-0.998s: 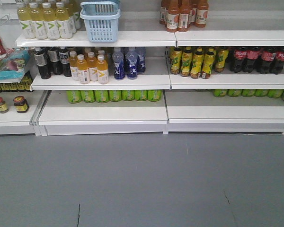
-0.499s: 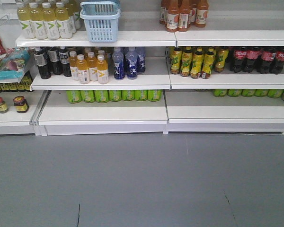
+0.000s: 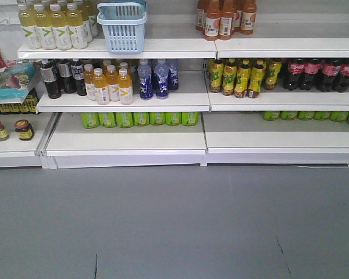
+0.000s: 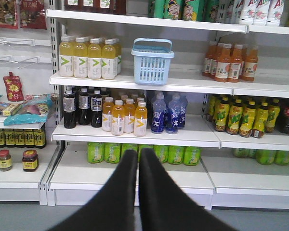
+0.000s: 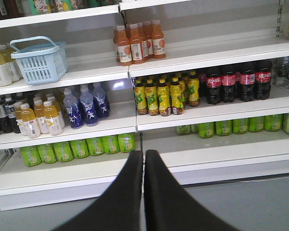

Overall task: Place coke in basket with both arms
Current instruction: 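Drive the base toward the shelf holding the light-blue basket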

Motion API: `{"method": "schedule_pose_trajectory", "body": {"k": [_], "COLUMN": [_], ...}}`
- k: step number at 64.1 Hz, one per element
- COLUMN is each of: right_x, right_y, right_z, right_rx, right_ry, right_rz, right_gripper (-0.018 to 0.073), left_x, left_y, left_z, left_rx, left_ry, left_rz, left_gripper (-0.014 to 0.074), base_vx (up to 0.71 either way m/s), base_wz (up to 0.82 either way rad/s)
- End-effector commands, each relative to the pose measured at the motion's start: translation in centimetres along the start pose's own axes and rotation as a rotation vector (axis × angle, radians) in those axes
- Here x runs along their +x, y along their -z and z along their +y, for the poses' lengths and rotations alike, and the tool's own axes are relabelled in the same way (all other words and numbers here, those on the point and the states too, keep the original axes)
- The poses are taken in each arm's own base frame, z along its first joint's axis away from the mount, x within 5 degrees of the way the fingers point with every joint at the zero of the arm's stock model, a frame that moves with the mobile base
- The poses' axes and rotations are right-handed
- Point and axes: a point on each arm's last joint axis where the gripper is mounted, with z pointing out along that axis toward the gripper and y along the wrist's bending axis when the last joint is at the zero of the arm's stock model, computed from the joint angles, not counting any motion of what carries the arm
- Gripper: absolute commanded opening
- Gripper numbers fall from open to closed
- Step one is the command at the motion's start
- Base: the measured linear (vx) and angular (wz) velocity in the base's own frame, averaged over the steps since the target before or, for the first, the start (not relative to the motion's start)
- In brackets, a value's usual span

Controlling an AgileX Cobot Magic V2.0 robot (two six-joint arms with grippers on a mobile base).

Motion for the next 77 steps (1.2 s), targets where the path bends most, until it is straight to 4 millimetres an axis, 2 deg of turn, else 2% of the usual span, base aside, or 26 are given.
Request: {"method": "schedule_pose_trajectory", "body": {"k": [1, 77], "right_x": [-0.54, -0.54], "right_y": [0.08, 0.08], "right_z": [0.05, 0.05], "right_rx": [-0.005, -0.005], "right_ry": [0.013, 0.013], "right_rz": [-0.081, -0.081], "right_gripper": [-0.0005, -0.0005], "left_x": [-1.88, -1.88], "left_y": [0.39, 0.39], "left_z": [-0.42, -0.42], "left_rx": [0.037, 0.037], "left_ry": [0.007, 0.007], "left_rz": [-0.127, -0.127], "left_gripper": [-0.0006, -0.0006], "base_vx": [0.06, 0.06], "base_wz": [0.03, 0.04]}}
